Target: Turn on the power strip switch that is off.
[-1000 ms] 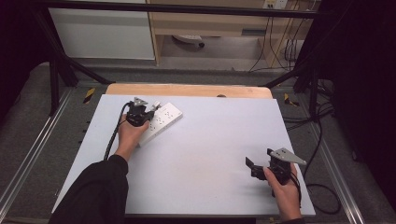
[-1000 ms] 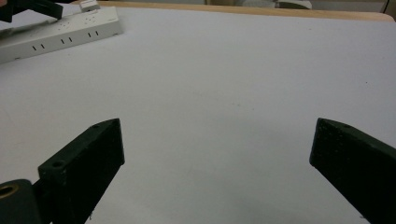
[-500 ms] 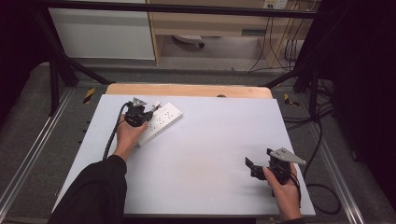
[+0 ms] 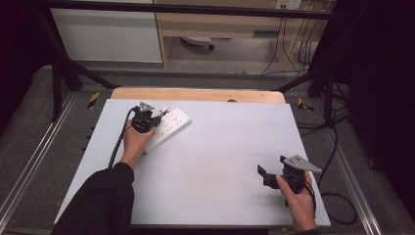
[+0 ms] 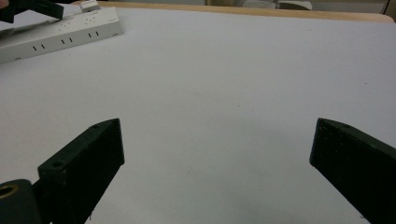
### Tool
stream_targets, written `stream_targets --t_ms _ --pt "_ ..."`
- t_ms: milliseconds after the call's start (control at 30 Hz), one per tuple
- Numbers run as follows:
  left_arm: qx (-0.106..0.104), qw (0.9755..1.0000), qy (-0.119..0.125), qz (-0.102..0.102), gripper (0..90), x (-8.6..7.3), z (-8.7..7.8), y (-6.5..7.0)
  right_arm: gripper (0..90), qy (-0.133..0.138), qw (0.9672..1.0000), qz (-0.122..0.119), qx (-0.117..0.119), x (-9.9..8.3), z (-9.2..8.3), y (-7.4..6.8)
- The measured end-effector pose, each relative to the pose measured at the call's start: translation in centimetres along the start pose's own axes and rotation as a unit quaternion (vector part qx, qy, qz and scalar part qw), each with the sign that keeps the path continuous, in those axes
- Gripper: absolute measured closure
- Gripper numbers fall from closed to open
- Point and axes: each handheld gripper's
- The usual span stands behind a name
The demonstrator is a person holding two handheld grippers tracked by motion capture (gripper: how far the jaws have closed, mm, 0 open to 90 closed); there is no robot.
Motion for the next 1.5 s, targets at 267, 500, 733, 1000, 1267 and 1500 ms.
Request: stream_targets --t_ms 267,500,733,1000,1267,1500 --pt "-0.005 0.9999 0.011 -0.005 90.0 0.2 -0.1 0.1 3.4 0.0 1.0 0.0 0.0 0.0 0.0 0.0" --pt "-0.007 0.9999 0.011 -0.006 90.0 0.2 -0.1 0.1 3.4 0.0 1.0 0.0 0.0 0.0 0.0 0.0" --pt "-0.011 0.9998 0.015 -0.008 90.0 0.2 -0.2 0.1 3.4 0.0 1.0 -0.001 0.0 0.0 0.0 0.0" --pt "-0.013 0.9994 0.029 -0.013 86.6 0.4 -0.4 0.1 3.4 0.0 1.0 -0.001 0.0 0.0 0.0 0.0" --pt "-0.008 0.9988 0.046 -0.013 70.4 0.7 -0.7 0.2 3.4 0.0 1.0 -0.001 0.0 0.0 0.0 0.0" --pt "-0.009 0.9974 0.068 -0.023 53.1 1.1 -1.2 0.2 3.4 0.0 1.0 -0.001 0.0 0.0 0.0 -0.1"
Point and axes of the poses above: each handheld gripper's, and its own axes: z roughly forward along the jaws, x roughly out of its top, y roughly to its right, and after that the axes turned 3 degrees about -x, right-handed
